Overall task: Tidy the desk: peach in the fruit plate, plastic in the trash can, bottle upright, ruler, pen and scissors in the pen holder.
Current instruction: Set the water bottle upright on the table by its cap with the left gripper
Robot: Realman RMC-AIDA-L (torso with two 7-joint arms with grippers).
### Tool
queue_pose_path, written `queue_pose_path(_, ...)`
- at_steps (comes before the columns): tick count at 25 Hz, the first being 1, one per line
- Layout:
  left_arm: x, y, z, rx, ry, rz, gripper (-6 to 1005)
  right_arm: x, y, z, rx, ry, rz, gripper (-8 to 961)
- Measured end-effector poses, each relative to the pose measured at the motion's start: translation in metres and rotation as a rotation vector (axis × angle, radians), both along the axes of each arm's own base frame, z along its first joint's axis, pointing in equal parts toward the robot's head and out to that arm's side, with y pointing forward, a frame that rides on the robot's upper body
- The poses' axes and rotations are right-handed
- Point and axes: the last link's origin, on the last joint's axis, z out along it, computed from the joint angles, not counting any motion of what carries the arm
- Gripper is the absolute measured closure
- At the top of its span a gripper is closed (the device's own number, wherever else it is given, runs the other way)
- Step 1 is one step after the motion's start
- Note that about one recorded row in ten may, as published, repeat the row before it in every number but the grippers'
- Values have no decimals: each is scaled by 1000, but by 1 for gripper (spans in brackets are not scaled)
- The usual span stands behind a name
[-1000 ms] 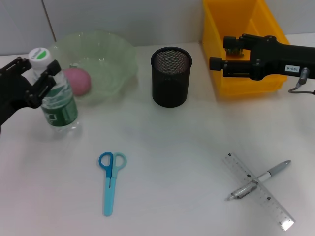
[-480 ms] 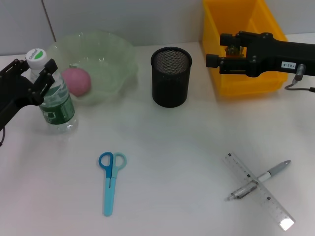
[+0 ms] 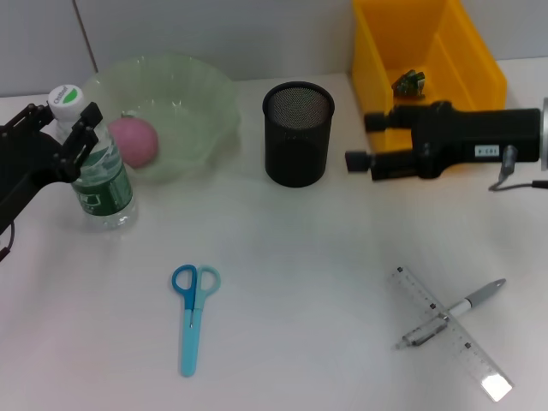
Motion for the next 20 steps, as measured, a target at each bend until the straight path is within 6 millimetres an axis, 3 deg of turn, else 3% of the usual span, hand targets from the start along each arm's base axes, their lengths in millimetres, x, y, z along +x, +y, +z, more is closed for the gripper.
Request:
queue_pose_path(8, -2, 1, 0, 5, -1, 15, 480, -1, -6, -1, -96, -49, 16, 118)
queue_pose_path(20, -3, 2, 0, 7, 9, 26, 437, -2, -4, -1, -95, -52, 17, 119)
